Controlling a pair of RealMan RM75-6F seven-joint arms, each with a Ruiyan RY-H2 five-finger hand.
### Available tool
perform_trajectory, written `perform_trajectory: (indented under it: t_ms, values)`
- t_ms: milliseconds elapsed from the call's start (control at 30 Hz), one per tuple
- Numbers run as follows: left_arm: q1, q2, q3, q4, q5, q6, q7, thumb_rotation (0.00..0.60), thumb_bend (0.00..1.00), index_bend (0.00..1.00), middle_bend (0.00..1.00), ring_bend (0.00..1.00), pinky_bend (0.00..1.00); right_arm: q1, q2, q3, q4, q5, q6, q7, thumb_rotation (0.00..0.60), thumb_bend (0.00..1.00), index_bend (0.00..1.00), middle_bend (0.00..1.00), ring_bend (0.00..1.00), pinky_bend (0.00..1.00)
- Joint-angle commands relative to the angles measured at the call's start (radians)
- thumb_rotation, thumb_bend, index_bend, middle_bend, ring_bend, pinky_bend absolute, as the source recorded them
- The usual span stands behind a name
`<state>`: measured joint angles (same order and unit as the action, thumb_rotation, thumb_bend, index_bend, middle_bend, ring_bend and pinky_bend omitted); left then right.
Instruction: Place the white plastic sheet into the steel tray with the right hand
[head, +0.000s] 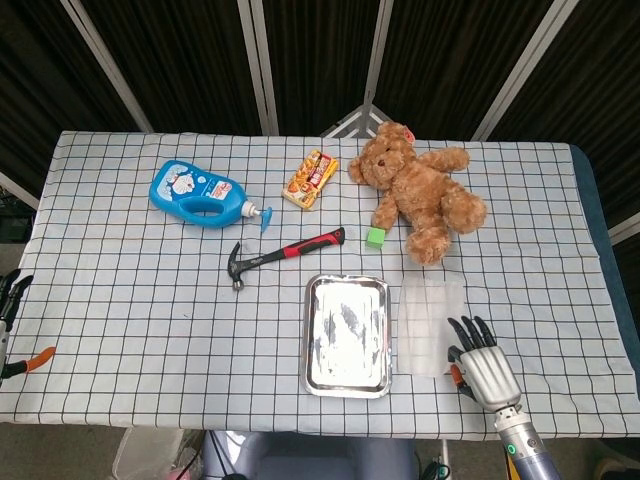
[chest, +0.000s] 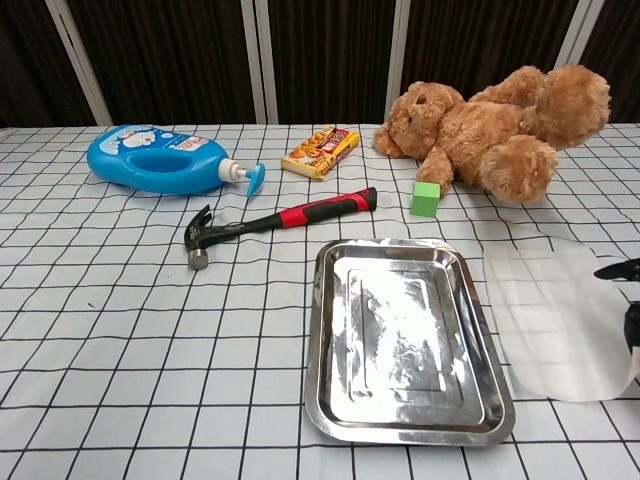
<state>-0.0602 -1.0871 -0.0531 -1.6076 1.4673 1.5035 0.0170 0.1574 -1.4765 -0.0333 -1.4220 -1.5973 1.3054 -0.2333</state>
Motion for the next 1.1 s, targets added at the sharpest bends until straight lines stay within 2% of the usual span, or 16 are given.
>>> perform_trajectory:
  t_ms: [33, 200, 333, 667, 800, 967, 1100]
  values:
    - [0.0, 0.0, 0.0, 0.001, 0.0, 0.0, 0.0, 0.6, 0.0, 0.0, 0.0, 0.0, 0.0, 0.001, 0.004, -0.001, -0.01, -0.01, 0.012, 0.02, 0.6, 0.59, 0.64, 0.12, 0.0, 0.0]
    - [0.0, -0.001, 0.0, 0.001, 0.002, 0.002, 0.001, 0.6, 0.0, 0.0, 0.0, 0.0, 0.0, 0.008, 0.021, 0.001, -0.04, -0.039, 0.039, 0.036, 0.6, 0.59, 0.64, 0.12, 0.0, 0.0]
    - [0.0, -0.001, 0.001, 0.001, 0.002, 0.002, 0.003, 0.6, 0.0, 0.0, 0.0, 0.0, 0.0, 0.03, 0.045, 0.034, -0.102, -0.065, 0.068, 0.037, 0.6, 0.59, 0.64, 0.12, 0.0, 0.0]
    - [-0.001, 0.0, 0.001, 0.003, 0.003, -0.002, 0.0, 0.6, 0.0, 0.0, 0.0, 0.0, 0.0, 0.126, 0.137, 0.172, -0.439, -0.033, 0.03, -0.055, 0.6, 0.59, 0.64, 0.13, 0.0, 0.0]
    - [-0.002, 0.0, 0.002, 0.004, 0.003, -0.004, -0.001, 0.6, 0.0, 0.0, 0.0, 0.0, 0.0, 0.169, 0.137, 0.216, -0.572, 0.029, -0.018, -0.138, 0.6, 0.59, 0.64, 0.13, 0.0, 0.0]
    - [-0.006, 0.001, 0.002, 0.003, -0.003, -0.015, -0.002, 0.6, 0.0, 0.0, 0.0, 0.0, 0.0, 0.213, 0.072, 0.215, -0.688, 0.072, -0.065, -0.223, 0.6, 0.59, 0.64, 0.13, 0.0, 0.0]
    - [-0.006, 0.003, 0.002, 0.002, -0.004, -0.018, -0.005, 0.6, 0.0, 0.0, 0.0, 0.0, 0.0, 0.226, 0.005, 0.187, -0.703, 0.094, -0.074, -0.298, 0.6, 0.59, 0.64, 0.13, 0.0, 0.0]
